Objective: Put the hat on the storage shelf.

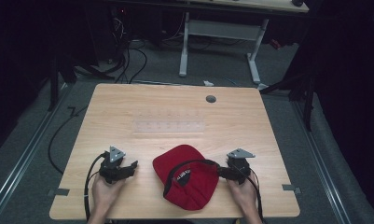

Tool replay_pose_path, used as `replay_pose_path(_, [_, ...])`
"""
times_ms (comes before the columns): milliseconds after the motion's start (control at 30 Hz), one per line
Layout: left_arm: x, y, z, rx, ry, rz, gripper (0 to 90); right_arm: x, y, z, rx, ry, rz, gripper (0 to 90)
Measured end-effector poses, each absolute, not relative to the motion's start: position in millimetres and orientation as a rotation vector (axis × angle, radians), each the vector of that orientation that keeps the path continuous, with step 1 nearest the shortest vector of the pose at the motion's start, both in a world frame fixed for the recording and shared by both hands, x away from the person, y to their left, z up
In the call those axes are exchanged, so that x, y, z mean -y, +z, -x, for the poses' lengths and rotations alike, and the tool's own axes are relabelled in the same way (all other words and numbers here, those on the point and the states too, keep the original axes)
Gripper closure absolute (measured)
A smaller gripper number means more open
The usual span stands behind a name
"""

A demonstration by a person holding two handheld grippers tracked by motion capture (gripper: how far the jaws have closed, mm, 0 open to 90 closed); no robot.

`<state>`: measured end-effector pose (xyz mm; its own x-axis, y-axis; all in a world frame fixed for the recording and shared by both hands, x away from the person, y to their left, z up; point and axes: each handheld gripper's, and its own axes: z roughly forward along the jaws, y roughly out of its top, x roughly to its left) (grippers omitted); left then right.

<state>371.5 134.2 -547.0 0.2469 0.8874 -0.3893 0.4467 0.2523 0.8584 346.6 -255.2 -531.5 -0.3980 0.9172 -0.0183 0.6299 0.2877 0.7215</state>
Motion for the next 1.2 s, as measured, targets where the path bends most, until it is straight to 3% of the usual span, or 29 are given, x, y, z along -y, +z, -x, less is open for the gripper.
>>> replay_pose_path(567, [-133.9,-547.1,-371.8,-1.373,0.473,-1.373,30.5,257.4,-531.4,-346.0,-2.128,0.902,-1.392,32.6])
replay_pose_path(767, [-134.0,-547.1,-371.8,-1.373,0.474,-1.376,30.5,265.0,-530.3,-346.9,-2.106,0.941,-1.436,41.2])
replay_pose_path(1200, [-133.9,-547.2,-372.4,-1.379,0.478,-1.370,29.8,279.4,-499.2,-322.5,-2.030,1.084,-1.413,44.1])
